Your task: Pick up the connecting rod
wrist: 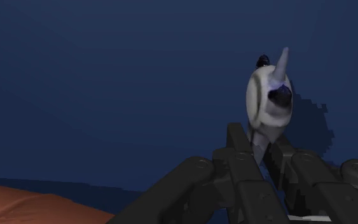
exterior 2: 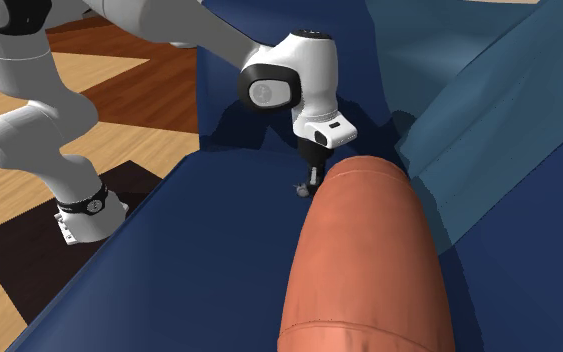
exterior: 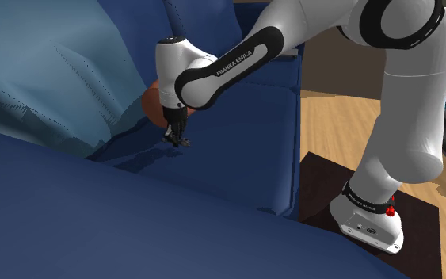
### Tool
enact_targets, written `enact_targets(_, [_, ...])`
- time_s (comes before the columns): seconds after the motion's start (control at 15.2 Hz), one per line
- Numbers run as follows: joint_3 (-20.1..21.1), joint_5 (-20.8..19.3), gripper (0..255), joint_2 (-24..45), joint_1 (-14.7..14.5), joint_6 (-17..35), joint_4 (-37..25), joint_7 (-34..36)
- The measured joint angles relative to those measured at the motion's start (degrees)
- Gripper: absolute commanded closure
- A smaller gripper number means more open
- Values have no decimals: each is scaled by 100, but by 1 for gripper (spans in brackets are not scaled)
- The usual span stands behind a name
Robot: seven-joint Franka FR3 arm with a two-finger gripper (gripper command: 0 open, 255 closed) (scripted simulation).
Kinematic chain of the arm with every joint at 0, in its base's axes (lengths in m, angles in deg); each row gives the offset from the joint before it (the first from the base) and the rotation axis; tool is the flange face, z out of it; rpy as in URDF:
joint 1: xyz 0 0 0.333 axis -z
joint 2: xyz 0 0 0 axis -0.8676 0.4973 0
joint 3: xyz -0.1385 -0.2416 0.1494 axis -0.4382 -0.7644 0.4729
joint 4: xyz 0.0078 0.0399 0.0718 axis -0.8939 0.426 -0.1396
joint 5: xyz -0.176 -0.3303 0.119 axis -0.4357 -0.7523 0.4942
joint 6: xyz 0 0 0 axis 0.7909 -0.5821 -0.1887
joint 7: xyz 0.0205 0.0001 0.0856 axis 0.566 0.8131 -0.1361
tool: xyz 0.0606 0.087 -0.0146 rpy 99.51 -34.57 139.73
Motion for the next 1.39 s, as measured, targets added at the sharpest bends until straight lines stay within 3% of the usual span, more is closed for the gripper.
enact_targets(0.46, [-3, 4, 255, -4, 8, -26, -8, -9])
enact_targets(1.39, [51, 176, 255, -379, 41, -926, -531, -151])
